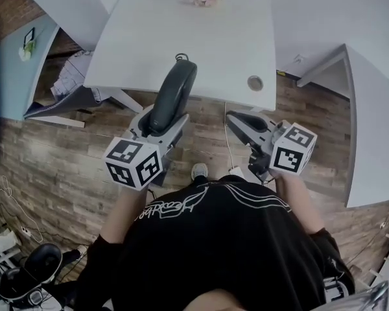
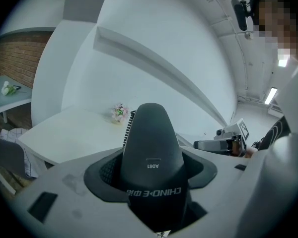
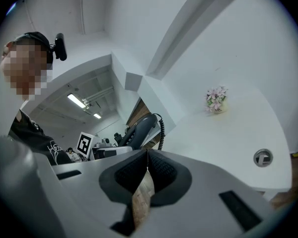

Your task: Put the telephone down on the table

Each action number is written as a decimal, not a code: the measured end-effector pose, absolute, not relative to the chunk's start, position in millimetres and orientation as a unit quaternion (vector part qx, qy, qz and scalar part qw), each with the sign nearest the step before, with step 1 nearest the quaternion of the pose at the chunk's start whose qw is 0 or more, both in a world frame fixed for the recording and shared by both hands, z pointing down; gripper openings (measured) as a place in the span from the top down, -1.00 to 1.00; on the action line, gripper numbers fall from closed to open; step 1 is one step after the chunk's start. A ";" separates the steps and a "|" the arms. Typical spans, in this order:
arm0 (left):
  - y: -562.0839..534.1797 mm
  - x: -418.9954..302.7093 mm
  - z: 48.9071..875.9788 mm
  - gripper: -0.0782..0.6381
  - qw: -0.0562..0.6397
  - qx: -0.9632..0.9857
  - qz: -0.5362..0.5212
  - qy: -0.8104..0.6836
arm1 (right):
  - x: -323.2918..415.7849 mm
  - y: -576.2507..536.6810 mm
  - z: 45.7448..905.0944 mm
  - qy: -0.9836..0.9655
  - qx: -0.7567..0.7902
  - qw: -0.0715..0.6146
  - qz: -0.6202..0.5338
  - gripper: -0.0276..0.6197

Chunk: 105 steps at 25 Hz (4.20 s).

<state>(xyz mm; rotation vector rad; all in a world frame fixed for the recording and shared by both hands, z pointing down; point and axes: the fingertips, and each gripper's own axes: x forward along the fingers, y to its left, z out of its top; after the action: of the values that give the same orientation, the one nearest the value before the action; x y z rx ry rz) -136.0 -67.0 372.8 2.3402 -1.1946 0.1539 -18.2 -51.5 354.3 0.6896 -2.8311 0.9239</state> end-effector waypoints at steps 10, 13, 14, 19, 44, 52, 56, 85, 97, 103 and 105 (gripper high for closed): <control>-103.0 -135.7 362.7 -0.01 0.238 0.856 0.060 -0.455 | -14.7 -92.0 341.5 -0.932 0.215 0.019 0.291 0.79; -117.8 -135.5 362.6 -0.01 0.239 0.851 0.067 -0.463 | -15.8 -110.9 341.3 -0.933 0.206 0.013 0.294 0.79; -122.8 -135.4 362.0 -0.01 0.240 0.849 0.068 -0.466 | -16.1 -117.1 341.4 -0.934 0.202 0.013 0.296 0.79; -155.9 -131.6 355.2 -0.01 0.236 0.843 0.069 -0.479 | -11.4 -156.3 339.6 -0.936 0.190 0.014 0.295 0.79; -291.2 -121.7 425.4 -0.01 0.282 0.802 0.122 -0.512 | 15.0 -291.9 391.4 -0.918 0.178 0.042 0.353 0.79; -323.7 -118.0 461.2 -0.01 0.281 0.802 0.149 -0.505 | 22.2 -310.2 416.7 -0.906 0.190 0.057 0.373 0.79; -336.7 -118.1 481.0 -0.01 0.286 0.801 0.164 -0.500 | 25.6 -318.5 427.0 -0.900 0.195 0.064 0.384 0.79; -363.2 -102.9 568.9 -0.01 0.267 0.759 0.285 -0.521 | 48.2 -338.9 471.0 -0.869 0.222 0.055 0.439 0.79; -359.6 -91.8 584.0 -0.01 0.236 0.746 0.350 -0.515 | 52.2 -336.8 476.1 -0.863 0.229 0.044 0.447 0.79; -360.7 -93.5 583.0 -0.05 0.236 0.753 0.340 -0.512 | 50.6 -331.1 474.4 -0.864 0.227 0.043 0.447 0.79; -361.0 -94.2 580.1 -0.11 0.236 0.755 0.334 -0.512 | 50.0 -329.5 473.4 -0.865 0.226 0.043 0.446 0.79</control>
<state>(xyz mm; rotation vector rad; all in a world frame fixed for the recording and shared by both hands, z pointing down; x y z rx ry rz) -94.2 -361.0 580.1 2.0712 -1.4051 0.9161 50.0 -329.5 473.4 0.6927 -2.6446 1.3657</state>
